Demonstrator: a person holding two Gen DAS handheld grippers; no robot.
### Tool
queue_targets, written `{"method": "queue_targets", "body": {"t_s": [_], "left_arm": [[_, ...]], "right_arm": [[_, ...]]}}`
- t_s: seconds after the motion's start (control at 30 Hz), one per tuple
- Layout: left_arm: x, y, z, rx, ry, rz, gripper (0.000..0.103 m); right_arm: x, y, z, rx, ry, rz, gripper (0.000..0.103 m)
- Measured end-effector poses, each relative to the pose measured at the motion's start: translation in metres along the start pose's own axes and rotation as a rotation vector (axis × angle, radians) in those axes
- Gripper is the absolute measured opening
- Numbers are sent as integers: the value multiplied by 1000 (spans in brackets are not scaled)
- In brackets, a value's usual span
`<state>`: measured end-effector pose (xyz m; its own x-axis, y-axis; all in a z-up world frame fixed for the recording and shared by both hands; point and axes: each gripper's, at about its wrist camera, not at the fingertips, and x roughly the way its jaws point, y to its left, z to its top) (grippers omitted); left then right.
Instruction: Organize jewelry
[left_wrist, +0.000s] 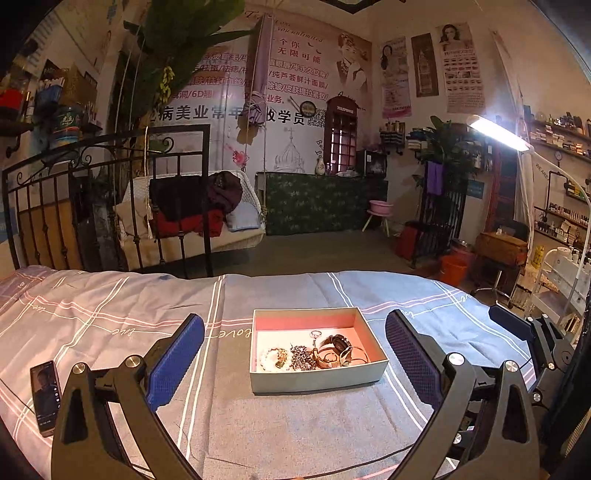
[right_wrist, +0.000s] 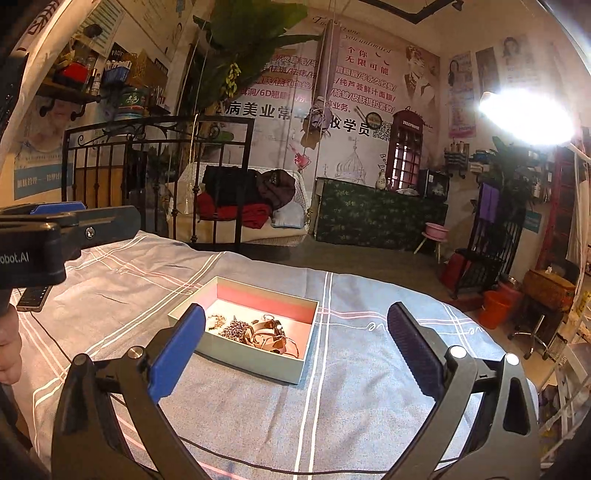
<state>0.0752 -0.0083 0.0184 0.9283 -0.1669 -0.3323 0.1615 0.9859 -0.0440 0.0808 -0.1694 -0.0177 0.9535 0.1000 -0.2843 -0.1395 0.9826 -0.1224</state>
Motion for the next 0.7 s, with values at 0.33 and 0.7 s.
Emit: {"method": "queue_targets", "body": {"t_s": [0.33, 0.7], "left_arm": [[-7, 2, -2, 8, -9, 21, 97], [-6, 8, -1, -3, 4, 32, 97]], "right_arm": [[-6, -7, -4, 7, -2, -22, 97], [-7, -12, 2, 27, -4, -24, 97]]}}
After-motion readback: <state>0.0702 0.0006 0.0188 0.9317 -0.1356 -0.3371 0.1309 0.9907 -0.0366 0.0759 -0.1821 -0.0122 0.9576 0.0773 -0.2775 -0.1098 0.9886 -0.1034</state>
